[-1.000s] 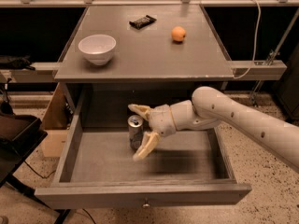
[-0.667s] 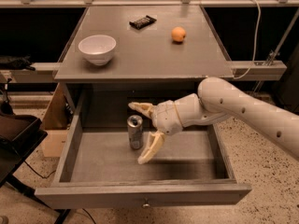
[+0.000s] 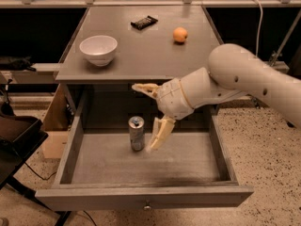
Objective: Place redbull can into top drawer
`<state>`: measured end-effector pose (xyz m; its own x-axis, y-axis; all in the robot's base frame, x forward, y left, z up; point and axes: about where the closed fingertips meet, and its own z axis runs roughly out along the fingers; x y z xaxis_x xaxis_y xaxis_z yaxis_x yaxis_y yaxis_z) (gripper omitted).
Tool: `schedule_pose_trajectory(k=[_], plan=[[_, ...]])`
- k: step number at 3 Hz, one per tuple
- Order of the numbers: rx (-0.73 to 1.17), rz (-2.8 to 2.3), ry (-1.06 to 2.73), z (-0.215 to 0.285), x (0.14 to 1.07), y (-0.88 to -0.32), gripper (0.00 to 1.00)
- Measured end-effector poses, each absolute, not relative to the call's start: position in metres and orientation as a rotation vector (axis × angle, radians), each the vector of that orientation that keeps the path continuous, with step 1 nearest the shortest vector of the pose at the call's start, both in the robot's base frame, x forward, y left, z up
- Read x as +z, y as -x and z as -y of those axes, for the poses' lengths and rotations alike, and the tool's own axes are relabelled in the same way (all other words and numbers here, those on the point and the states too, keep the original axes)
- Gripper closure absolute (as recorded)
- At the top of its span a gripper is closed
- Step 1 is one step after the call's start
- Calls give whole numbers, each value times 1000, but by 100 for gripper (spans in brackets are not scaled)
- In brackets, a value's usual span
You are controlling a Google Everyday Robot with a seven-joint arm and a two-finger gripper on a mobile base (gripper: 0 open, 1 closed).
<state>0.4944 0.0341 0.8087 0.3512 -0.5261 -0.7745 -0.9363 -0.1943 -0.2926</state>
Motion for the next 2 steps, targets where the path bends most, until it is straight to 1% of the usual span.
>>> schedule_pose_trajectory(k=[1,2], plan=[[469,-1325,1866,-6,844,-509,0],[213,-1373,1891,27,873,-520,0]])
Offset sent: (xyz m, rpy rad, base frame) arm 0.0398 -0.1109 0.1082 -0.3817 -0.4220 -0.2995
